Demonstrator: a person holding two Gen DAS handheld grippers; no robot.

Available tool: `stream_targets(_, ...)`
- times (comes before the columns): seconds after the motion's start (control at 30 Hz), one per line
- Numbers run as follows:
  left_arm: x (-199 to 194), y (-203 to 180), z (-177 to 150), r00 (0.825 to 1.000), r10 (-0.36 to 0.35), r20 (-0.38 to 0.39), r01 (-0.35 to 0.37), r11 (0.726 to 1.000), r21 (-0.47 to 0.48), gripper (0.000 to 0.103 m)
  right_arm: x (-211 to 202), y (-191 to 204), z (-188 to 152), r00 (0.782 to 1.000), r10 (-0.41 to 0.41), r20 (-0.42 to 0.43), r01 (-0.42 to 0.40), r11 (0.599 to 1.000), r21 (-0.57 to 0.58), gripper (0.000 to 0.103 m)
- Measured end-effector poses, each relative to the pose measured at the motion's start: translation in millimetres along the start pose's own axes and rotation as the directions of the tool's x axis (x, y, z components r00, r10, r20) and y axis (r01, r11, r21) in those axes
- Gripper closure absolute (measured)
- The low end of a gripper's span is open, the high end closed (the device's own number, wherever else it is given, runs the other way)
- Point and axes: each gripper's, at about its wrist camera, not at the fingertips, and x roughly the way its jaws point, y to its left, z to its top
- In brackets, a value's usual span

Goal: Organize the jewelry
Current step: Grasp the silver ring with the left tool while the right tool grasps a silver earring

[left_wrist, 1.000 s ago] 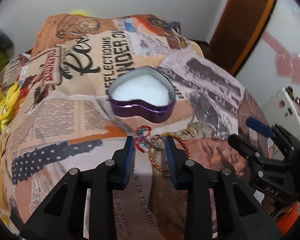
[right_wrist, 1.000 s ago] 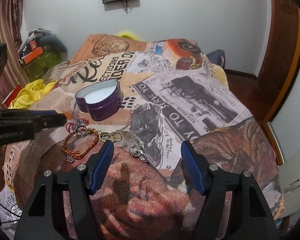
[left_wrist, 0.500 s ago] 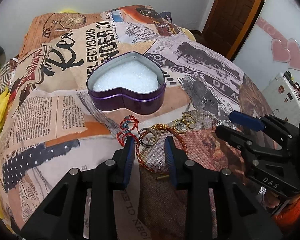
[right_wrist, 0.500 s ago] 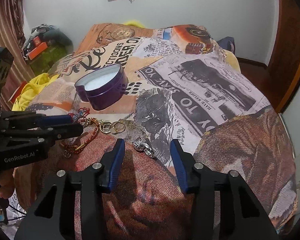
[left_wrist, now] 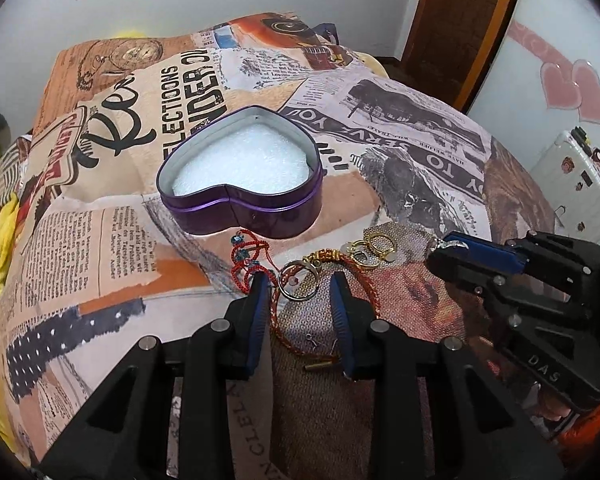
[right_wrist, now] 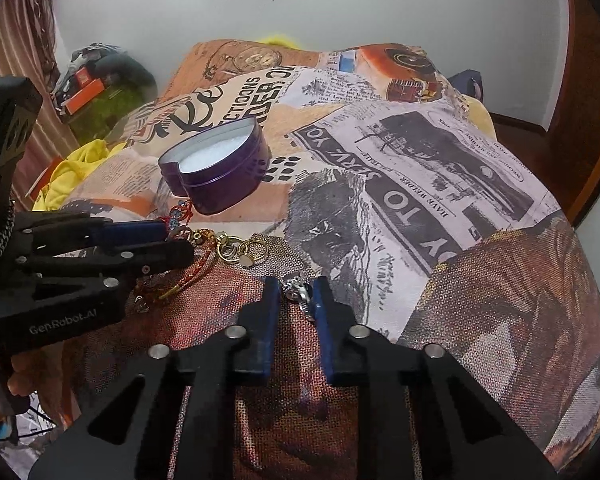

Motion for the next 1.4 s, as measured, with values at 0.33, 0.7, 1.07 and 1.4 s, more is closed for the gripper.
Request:
stream_targets(0.33,-21.8,4.5,-8.2,1.000,-0.028,0.001,0.028,1.000,-0.013,0.072,-2.1,-1.1,-0.1,1.000,0.006,0.002,-0.006,1.000,0.009,0.091)
stream_targets(0.7,-9.4,-1.3,-2.7,0.999,-0.046,-0.011,0.046,0.999,-0.009,0.072,-4.0,-2.2,-1.1,1.000,0.013,0.005,-0.013,1.000,0.017,0.091)
stream_targets(1.07,2.9,3.2,5.1,1.000,-0.013,-0.003,0.013,1.000,-0.026,0.077,-3.6,-2.1,-1.0,1.000,0.015,0.010,-0.016,1.000,0.019,0.091)
stream_targets(1.4,8.4,4.8,7.8,0.999,0.048,0.015,-0.048,0.999,-0.026,0.084,-1.3,-2.9,-0.7,0.999,0.023,-0.028,-0.023,0.999,0.022,0.091)
